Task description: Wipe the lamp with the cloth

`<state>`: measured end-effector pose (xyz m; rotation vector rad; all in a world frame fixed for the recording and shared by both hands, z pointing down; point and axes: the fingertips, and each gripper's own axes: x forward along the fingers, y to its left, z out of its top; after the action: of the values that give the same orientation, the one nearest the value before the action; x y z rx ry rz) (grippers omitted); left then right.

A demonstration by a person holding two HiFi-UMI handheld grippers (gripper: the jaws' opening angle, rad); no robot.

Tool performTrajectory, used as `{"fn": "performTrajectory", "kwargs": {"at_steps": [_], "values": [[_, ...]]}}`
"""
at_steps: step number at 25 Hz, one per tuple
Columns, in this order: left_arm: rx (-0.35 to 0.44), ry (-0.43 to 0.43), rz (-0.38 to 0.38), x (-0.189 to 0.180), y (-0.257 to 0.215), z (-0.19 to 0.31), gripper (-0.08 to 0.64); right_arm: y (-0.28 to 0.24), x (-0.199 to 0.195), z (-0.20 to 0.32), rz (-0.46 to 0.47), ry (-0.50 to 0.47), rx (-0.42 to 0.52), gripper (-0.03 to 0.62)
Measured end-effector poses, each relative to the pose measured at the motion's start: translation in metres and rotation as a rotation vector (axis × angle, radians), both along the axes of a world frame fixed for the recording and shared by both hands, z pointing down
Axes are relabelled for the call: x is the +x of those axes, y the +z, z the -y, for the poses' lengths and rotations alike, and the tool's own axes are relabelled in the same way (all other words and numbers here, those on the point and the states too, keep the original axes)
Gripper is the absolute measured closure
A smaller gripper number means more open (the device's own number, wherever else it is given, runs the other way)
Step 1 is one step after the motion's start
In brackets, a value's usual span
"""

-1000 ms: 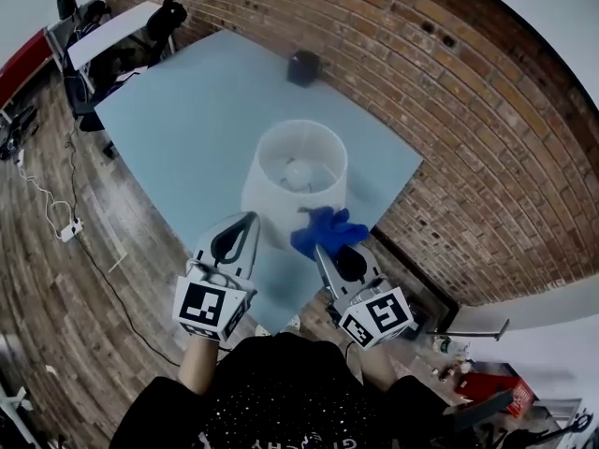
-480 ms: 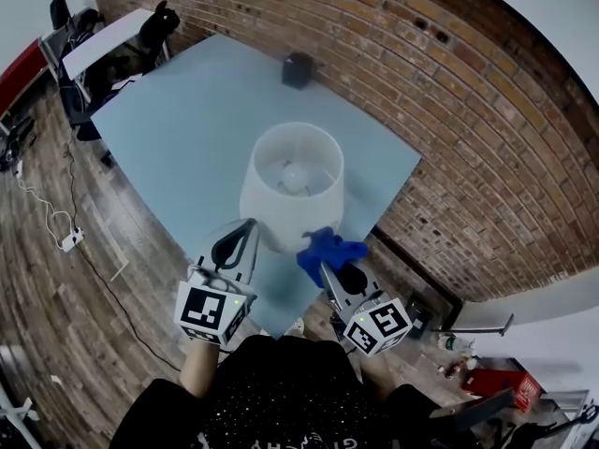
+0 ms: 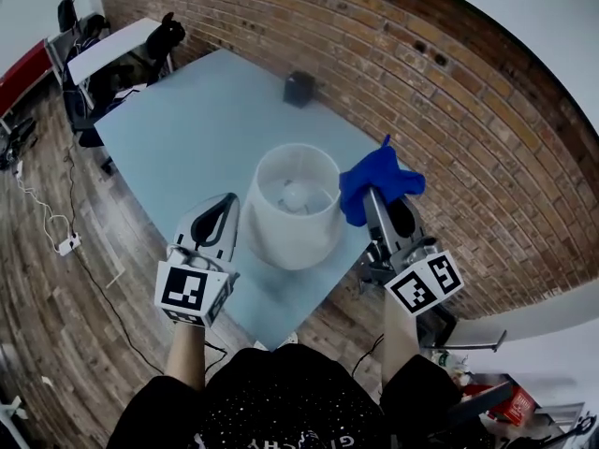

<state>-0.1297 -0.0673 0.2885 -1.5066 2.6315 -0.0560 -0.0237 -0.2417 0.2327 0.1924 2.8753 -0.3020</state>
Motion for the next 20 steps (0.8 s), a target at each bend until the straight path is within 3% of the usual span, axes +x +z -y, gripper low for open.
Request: {"fn": "performTrajectory", "kwargs": {"at_steps": [6,20], "values": [[-0.009,-0.038,-0.016,-0.012,0.004,-0.004,0.551,0.030,-0.023,0.001,-0.065,0.021,-0.012,0.518],[-0.071,-0.080,-0.071,-0.026,0.040,0.016,0.551,0.143,-0.030,0.047,-0.274,0.120,-0.092,0.518]]}}
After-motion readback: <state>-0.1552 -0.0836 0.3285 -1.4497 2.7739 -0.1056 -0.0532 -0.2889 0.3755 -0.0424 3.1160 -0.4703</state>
